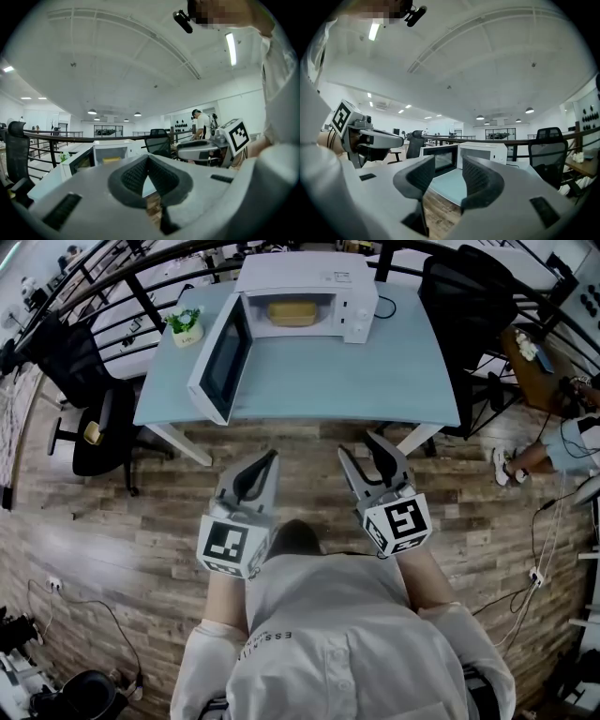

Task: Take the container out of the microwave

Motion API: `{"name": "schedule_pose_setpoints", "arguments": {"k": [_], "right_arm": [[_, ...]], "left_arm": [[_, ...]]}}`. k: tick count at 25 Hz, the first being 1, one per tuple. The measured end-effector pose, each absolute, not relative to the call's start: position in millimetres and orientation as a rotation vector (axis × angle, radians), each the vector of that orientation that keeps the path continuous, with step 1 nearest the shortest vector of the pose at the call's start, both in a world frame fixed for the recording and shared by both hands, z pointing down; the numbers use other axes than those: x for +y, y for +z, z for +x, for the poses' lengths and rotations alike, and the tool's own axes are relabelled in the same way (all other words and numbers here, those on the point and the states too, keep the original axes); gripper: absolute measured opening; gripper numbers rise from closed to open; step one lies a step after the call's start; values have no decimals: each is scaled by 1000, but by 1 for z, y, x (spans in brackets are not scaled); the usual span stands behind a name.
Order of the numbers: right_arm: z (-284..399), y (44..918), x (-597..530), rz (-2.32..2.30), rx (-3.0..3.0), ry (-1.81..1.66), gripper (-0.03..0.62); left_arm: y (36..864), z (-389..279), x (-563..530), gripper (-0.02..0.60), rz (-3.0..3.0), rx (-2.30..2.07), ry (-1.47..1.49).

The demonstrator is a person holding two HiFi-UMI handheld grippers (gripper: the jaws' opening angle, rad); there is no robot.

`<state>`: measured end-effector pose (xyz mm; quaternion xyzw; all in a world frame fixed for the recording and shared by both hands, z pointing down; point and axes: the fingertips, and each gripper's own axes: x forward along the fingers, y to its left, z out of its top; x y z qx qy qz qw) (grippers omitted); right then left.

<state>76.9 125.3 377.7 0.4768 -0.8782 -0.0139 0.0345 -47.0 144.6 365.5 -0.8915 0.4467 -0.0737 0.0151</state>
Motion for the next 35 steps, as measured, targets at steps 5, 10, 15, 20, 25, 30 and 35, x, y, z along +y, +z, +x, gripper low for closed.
{"name": "schedule_pose_setpoints", "arguments": {"k": [5,10,15,20,25,30,35], "right_arm": [[75,386,114,1465,-2707,5,175],[70,392,90,1439,-2706,13,175],[66,395,50,1422,-2697,33,175],[56,404,-6,1390,-2670,73,175],[43,403,-74,1388,-2635,94,175],[30,405,-140,1395,-2587,127,175],[21,412,-187,1396,-2541,150,175]], "left_arm": [[373,-54,133,-6,-2782,1417,-255],[379,-52,107,-6,-2796,1389,-272],[380,-51,65,-6,-2817,1371,-268],[385,-56,6,-6,-2853,1359,-279],[382,-66,-63,-6,-2877,1326,-259],[380,-75,-130,-6,-2920,1283,-249],[392,-75,-178,-6,-2963,1221,-275]]}}
